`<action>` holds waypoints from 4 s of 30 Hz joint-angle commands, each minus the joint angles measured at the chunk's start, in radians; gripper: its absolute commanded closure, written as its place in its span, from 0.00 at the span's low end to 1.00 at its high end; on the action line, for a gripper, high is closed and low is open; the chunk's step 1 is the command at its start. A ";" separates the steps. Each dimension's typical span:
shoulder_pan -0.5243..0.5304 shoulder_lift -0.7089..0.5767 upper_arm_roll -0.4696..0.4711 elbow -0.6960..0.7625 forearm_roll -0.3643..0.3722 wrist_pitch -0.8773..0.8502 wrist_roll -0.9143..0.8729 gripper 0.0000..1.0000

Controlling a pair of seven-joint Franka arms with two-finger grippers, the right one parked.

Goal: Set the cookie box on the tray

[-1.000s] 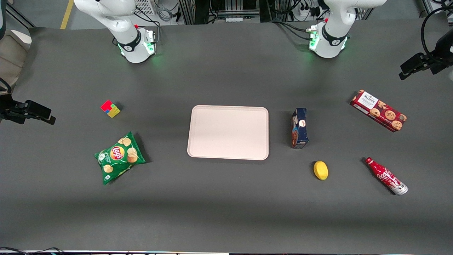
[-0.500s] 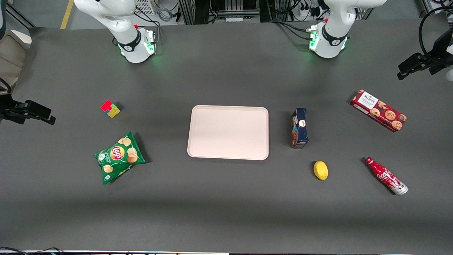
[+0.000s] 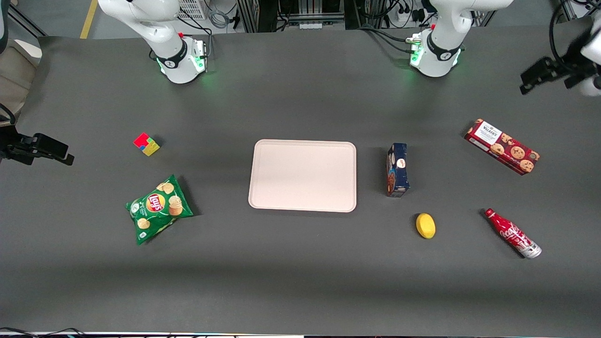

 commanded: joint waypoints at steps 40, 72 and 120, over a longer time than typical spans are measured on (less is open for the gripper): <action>-0.013 0.541 -0.163 -0.423 0.041 0.965 -0.182 0.00; -0.012 0.499 -0.180 -0.402 0.046 0.935 -0.258 0.98; -0.062 0.939 -0.461 0.148 0.209 0.678 -0.502 0.93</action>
